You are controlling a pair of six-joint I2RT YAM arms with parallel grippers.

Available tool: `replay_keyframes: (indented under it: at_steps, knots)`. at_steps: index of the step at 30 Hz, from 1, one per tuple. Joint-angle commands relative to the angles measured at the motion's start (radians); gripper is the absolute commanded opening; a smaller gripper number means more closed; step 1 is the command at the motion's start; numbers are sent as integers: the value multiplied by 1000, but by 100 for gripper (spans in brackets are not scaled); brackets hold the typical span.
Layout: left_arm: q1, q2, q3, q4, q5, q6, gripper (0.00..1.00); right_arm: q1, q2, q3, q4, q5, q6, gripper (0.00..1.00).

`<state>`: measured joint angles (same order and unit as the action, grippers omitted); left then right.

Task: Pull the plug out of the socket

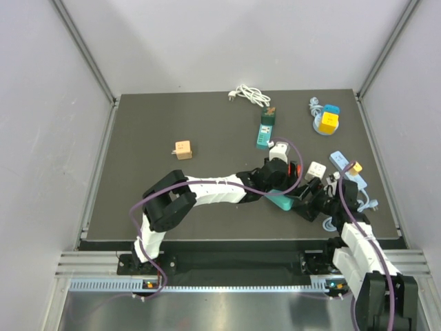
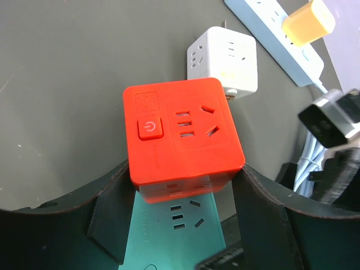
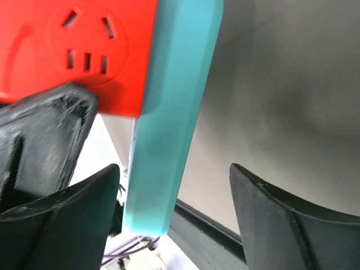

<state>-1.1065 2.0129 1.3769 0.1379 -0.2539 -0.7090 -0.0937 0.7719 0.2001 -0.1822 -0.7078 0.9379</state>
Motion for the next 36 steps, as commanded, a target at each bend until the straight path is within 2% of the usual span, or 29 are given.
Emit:
replay_keyframes:
  at_steps: [1, 6, 9, 10, 12, 13, 16, 19, 23, 36]
  knots:
    - [-26, -69, 8, 111, 13, -17, 0, 44, 26, -5, 141, 59, 55, 77]
    - [-35, -68, -4, 115, 15, -23, 0, 58, 104, -48, 251, 102, 62, 70]
    - [-35, -74, -24, 123, 18, -26, 0, 58, 162, -70, 298, 103, 42, 57]
    - [-35, -80, -30, 126, 16, -26, 0, 58, 171, -74, 308, 103, 38, 47]
    - [-35, -85, -36, 129, 13, -23, 0, 58, 193, -96, 346, 99, 30, 35]
    - [-35, -88, -35, 129, 13, -20, 0, 58, 198, -102, 351, 102, 27, 24]
    - [-33, -94, -19, 114, 15, -7, 0, 57, 196, -122, 377, 106, 21, 0]
    - [-32, -100, 8, 89, 8, 12, 0, 55, 193, -139, 412, 105, 21, 0]
    - [-20, -120, 28, 80, 15, 19, 0, 49, 214, -185, 560, 68, 59, 0]
    - [-6, -258, 11, 164, 65, -15, 0, 38, 369, -246, 826, 22, 128, 0]
